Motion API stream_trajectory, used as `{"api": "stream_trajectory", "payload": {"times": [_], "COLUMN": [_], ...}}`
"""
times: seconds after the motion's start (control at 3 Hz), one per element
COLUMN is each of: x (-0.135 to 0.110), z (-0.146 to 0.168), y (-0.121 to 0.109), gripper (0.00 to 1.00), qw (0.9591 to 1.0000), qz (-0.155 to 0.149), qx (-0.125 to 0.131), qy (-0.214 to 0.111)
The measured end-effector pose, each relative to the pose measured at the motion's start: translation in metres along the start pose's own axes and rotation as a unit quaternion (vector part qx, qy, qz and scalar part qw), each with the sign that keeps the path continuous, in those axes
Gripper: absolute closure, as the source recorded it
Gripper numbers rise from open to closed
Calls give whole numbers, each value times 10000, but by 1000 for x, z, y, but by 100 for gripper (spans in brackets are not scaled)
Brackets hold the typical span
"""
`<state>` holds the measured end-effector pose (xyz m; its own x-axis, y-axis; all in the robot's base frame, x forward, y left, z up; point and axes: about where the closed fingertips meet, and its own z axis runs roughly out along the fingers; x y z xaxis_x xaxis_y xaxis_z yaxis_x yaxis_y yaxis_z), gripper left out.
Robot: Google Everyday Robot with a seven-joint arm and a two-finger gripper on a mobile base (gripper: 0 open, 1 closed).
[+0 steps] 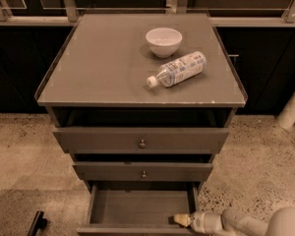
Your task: Open bottom drawer
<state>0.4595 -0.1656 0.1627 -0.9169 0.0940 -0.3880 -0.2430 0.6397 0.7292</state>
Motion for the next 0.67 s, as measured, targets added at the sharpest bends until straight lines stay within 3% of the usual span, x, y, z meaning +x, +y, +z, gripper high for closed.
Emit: {"api": "stream_trajectory", "payload": {"times": [0.33, 0.67], "x": [-4, -46], "z": [-24, -54], "y": [14, 59], "gripper": [100, 100], "qw": [9991, 9900], "qz": [-216, -1098], "qx": [34, 117], "qy": [-374, -873]}}
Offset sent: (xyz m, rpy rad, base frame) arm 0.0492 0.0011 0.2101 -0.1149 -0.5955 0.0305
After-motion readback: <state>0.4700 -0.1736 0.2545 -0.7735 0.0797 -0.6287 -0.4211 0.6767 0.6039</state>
